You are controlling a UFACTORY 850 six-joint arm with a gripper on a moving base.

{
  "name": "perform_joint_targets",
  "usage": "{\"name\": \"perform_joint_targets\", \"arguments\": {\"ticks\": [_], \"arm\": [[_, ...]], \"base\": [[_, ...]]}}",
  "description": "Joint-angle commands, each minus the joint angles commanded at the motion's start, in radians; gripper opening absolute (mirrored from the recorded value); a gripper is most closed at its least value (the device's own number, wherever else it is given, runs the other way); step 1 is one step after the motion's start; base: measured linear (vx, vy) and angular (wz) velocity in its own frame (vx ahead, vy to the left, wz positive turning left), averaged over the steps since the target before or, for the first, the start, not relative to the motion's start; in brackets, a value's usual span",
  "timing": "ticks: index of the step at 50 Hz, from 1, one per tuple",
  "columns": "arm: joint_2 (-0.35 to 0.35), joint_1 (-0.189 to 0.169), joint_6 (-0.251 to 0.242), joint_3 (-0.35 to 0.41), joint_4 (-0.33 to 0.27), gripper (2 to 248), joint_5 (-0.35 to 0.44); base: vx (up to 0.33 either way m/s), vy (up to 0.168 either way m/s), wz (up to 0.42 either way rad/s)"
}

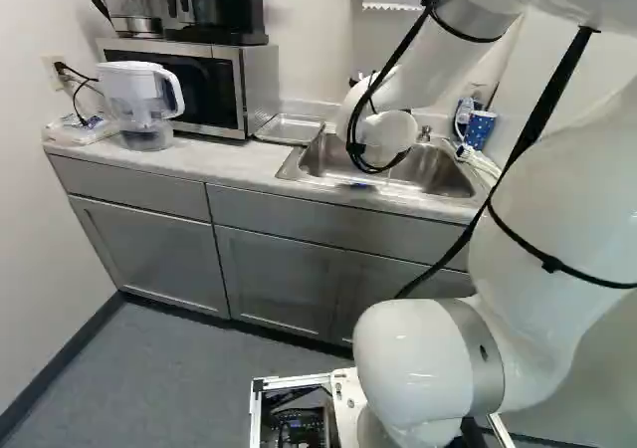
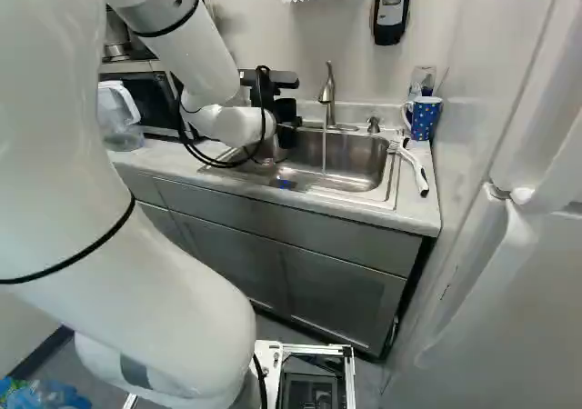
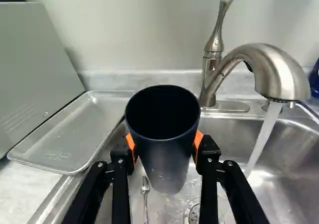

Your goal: Rinse the cup and place it in the tray

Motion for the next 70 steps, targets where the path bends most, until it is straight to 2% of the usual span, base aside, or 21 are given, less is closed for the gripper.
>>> {"name": "perform_joint_targets", "arguments": {"ticks": [34, 45, 70], "arm": [[-0.05, -0.069, 0.0, 0.029, 0.0, 124, 0.059], [-0.042, -0.091, 0.0, 0.037, 0.0, 124, 0.095], [-0.027, -0.138, 0.0, 0.052, 0.0, 124, 0.095]], "base": [[0.0, 0.0, 0.0], [0.0, 0.0, 0.0], [0.0, 0.0, 0.0]]}}
